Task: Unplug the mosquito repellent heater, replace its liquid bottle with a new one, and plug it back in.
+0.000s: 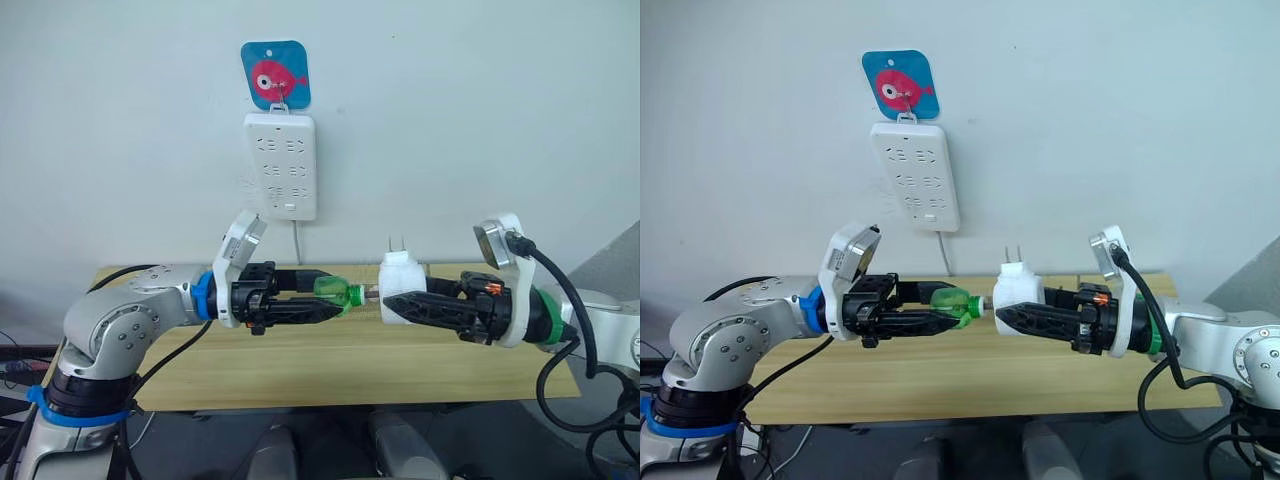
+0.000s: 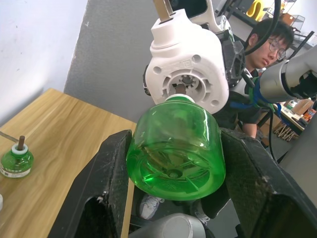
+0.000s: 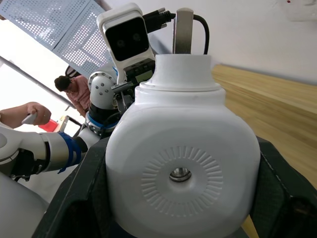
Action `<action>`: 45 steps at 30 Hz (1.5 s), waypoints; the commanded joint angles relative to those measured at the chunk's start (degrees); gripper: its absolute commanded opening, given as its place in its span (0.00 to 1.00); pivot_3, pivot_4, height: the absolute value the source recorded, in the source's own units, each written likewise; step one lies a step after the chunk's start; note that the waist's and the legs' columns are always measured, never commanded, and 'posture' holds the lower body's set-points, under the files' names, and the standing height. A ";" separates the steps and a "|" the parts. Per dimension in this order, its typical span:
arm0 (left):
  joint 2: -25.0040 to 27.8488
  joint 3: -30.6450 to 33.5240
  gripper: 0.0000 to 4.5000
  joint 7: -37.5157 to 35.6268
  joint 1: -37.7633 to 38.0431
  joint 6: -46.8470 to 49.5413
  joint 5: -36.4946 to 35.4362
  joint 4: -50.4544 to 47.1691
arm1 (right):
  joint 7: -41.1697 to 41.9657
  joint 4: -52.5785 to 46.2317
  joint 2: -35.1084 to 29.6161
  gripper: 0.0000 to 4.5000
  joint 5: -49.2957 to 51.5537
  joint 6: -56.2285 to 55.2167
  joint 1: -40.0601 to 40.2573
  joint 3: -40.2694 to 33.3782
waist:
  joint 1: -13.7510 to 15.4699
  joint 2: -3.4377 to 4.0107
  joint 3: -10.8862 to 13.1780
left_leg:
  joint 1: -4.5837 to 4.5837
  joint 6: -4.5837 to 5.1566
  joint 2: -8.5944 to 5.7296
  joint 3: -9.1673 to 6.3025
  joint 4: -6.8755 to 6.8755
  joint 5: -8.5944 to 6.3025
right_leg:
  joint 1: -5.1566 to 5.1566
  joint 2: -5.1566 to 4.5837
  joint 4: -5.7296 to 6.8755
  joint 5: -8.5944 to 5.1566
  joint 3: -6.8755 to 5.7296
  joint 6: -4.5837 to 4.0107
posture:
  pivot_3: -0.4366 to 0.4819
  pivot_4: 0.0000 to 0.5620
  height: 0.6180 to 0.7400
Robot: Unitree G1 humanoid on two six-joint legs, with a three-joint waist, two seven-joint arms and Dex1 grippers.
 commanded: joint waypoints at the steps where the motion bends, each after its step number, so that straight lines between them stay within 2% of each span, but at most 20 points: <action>1: 0.53 1.84 0.53 -0.61 -1.04 0.23 -1.80 -0.43 | 1.03 -1.28 -0.67 0.67 1.86 -1.78 0.11 -0.47 | 0.00 0.00 0.00 | 0.00 0.00 0.00 0.00 0.00 0.00 | 0.00 0.00 0.00 0.00 0.00 0.00 | 0.34 0.16 0.76; 12: -1.39 0.80 0.53 0.73 -2.08 0.15 -1.96 0.05 | 2.11 -1.55 -1.31 0.67 1.63 -2.10 -0.24 0.65 | 0.02 0.00 -0.01 | 0.00 0.00 0.00 -0.02 0.01 0.00 | 0.00 0.00 0.02 0.00 -0.01 0.00 | 0.34 0.16 0.76; 23: -1.02 -0.75 0.53 -0.59 -1.73 0.39 -1.39 -1.00 | 0.60 -1.01 -1.09 0.67 3.50 -3.88 -0.11 0.91 | 0.01 0.01 -0.03 | 0.00 0.00 0.00 -0.02 0.02 0.00 | 0.01 0.00 0.04 0.00 -0.01 0.00 | 0.34 0.16 0.76; 32: -2.41 -0.41 0.53 1.51 -3.82 1.48 -2.43 -0.23 | 0.86 -0.91 -1.38 0.67 3.81 -4.00 -0.08 1.30 | 0.01 0.01 -0.08 | 0.01 0.00 0.00 -0.02 0.04 0.00 | 0.02 0.00 0.05 0.00 -0.01 0.00 | 0.34 0.15 0.76; 45: 0.30 1.06 0.53 -1.76 -4.24 3.16 -3.37 0.51 | 2.26 -1.33 -2.00 0.67 2.21 -3.42 1.21 1.30 | 0.00 0.00 -0.30 | 0.01 0.00 0.00 -0.03 0.04 0.00 | 0.01 0.00 0.08 0.01 -0.02 -0.01 | 0.34 0.15 0.76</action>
